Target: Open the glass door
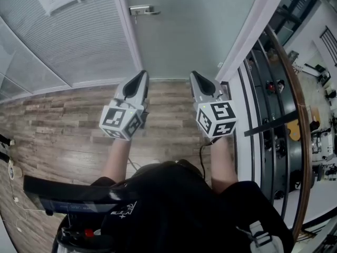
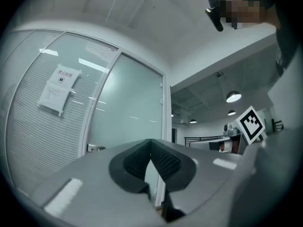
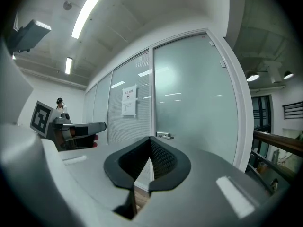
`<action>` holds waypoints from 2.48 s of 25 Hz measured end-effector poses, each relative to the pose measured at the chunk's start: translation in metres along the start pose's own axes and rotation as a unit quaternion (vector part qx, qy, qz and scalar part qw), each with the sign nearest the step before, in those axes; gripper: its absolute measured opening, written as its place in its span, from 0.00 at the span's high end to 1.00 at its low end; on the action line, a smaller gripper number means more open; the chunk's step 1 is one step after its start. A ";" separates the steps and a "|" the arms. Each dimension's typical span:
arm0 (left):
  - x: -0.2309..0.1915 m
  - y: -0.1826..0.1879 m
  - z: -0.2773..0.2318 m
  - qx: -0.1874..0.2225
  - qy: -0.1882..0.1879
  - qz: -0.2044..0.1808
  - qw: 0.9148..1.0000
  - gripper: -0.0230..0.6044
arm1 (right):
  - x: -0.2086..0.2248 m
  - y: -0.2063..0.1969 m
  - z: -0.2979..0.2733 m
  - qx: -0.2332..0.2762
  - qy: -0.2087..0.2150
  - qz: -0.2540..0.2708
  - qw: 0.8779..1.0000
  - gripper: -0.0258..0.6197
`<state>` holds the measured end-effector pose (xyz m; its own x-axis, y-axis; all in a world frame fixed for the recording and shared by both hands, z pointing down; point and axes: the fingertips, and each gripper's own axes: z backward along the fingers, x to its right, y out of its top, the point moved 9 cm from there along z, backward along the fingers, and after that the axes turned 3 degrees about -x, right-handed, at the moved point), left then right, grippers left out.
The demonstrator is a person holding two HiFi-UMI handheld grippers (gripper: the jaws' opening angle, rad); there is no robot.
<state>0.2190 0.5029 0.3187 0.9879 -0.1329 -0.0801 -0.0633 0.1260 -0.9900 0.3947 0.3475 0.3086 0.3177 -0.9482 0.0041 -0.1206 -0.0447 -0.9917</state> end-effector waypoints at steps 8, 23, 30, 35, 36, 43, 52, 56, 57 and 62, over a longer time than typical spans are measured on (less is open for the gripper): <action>0.013 -0.004 0.002 0.002 -0.007 0.006 1.000 0.96 | 0.007 -0.005 0.014 0.010 -0.002 -0.012 1.000 0.96; 0.049 -0.008 -0.006 -0.001 -0.004 -0.005 1.000 0.97 | 0.028 -0.014 0.037 0.010 0.017 -0.015 1.000 0.96; 0.065 -0.012 -0.011 -0.009 0.004 -0.008 1.000 0.96 | 0.041 -0.018 0.047 0.001 0.025 -0.011 1.000 0.96; 0.079 -0.019 -0.014 -0.017 0.002 -0.012 1.000 0.97 | 0.052 -0.027 0.053 -0.005 0.027 -0.016 0.999 0.96; 0.081 -0.020 -0.014 -0.020 0.001 -0.012 1.000 0.96 | 0.053 -0.028 0.054 -0.007 0.027 -0.018 0.999 0.96; 0.084 -0.018 -0.015 -0.021 0.000 -0.015 1.000 0.97 | 0.054 -0.028 0.053 -0.008 0.036 -0.018 0.999 0.96; 0.067 -0.022 -0.019 -0.019 0.008 -0.010 1.000 0.97 | 0.050 -0.027 0.036 -0.011 0.044 -0.015 0.999 0.96; 0.051 -0.021 -0.022 -0.015 0.011 -0.006 1.000 0.97 | 0.045 -0.024 0.022 -0.012 0.048 -0.008 0.999 0.96; 0.047 -0.020 -0.024 -0.014 0.011 -0.006 1.000 0.97 | 0.044 -0.022 0.017 -0.012 0.049 -0.007 0.999 0.96; 0.021 -0.019 -0.036 -0.008 0.012 0.002 1.000 0.97 | 0.039 -0.014 -0.010 -0.013 0.052 0.002 0.999 0.96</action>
<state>0.2360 0.4623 0.3320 0.9841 -0.1552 -0.0865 -0.0697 0.1107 -0.9914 0.3995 0.3083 0.3239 0.2169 -0.9761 0.0145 -0.1474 -0.0475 -0.9879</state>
